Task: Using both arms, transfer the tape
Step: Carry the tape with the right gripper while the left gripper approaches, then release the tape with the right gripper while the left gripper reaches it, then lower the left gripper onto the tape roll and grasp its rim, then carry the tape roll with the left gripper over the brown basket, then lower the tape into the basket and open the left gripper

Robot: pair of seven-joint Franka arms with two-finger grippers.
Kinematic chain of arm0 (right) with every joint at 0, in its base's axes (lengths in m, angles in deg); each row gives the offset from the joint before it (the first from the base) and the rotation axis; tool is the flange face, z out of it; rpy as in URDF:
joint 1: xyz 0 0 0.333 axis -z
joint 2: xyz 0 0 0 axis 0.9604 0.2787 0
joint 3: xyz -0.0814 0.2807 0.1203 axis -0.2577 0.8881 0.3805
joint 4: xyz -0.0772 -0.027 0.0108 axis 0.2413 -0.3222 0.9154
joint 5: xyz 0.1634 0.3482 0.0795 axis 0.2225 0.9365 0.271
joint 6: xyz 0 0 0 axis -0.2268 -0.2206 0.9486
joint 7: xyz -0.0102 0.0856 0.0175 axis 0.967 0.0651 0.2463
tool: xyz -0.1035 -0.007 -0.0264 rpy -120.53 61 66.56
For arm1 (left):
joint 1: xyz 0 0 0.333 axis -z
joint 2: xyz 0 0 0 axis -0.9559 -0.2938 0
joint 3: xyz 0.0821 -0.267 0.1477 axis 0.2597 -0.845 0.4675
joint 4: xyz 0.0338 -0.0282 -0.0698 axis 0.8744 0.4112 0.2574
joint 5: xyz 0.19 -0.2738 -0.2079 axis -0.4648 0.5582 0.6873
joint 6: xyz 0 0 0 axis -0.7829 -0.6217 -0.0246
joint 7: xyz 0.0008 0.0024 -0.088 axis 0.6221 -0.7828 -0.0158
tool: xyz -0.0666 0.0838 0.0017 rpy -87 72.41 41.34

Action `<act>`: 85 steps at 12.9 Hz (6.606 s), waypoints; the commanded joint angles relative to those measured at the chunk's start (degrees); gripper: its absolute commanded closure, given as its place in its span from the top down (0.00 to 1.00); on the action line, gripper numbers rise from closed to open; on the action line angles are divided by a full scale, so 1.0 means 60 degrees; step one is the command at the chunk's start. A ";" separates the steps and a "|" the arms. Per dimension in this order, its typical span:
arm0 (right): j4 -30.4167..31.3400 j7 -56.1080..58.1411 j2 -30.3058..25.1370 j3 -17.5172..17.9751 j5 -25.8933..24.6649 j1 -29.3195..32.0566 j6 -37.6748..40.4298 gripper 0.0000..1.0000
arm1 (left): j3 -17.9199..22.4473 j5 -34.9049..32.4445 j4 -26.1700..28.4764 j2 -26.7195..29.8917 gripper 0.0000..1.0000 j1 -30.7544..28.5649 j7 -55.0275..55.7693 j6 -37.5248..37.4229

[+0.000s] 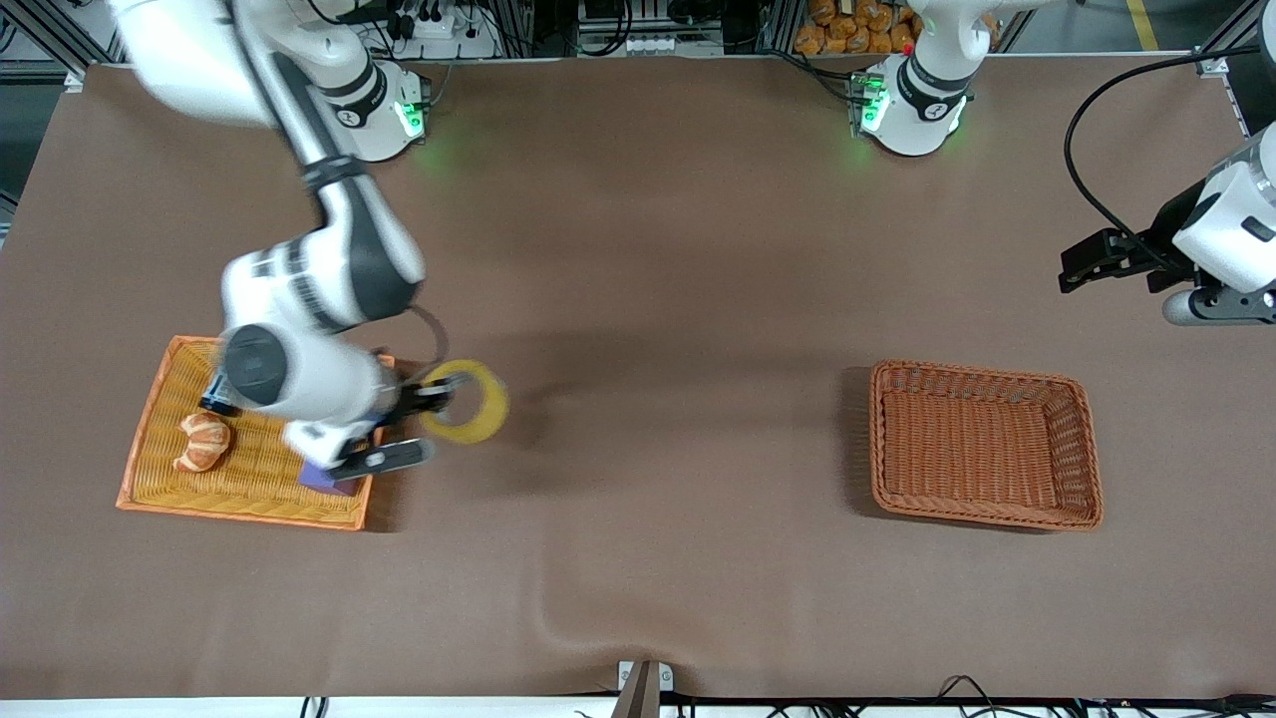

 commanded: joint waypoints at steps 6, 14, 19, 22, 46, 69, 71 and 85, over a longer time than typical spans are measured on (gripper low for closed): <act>-0.0030 -0.2690 0.1385 -0.0150 0.0958 -0.2152 -0.2223 0.06 | -0.0119 0.0208 0.0838 -0.0023 1.00 0.0075 -0.0049 0.1188; 0.0498 -0.3820 0.1651 -0.0252 0.0785 -0.2684 -0.3562 1.00 | -0.0119 0.0223 0.0869 -0.0755 1.00 0.0865 0.0024 0.2025; 0.0439 -0.2128 0.0305 -0.0238 0.0800 -0.0945 -0.1265 1.00 | -0.0119 0.0223 0.0884 -0.1501 1.00 0.1612 0.0126 0.2655; 0.0586 -0.0356 -0.0821 -0.0267 0.0785 0.0506 -0.0005 1.00 | -0.0119 0.0223 0.0869 -0.1941 1.00 0.2401 0.0840 0.3065; 0.1802 0.0340 -0.5660 0.0187 -0.1280 0.3880 0.2519 1.00 | -0.0060 0.0062 -0.0215 -0.6614 0.93 0.6579 0.8419 0.7622; 0.1465 0.1072 -0.5366 0.0231 -0.1192 0.4012 0.2798 1.00 | -0.0192 -0.0334 -0.0171 -0.3598 0.00 0.2100 0.4061 0.4342; 0.1465 0.1072 -0.5366 0.0231 -0.1178 0.3982 0.2797 1.00 | -0.0178 -0.0436 -0.0142 -0.3641 0.00 0.1441 0.2538 0.4180; 0.1362 0.1102 -0.5337 0.0216 -0.1192 0.3631 0.2812 1.00 | -0.0090 -0.0905 -0.0010 -0.4799 0.31 -0.0701 -0.2305 0.4135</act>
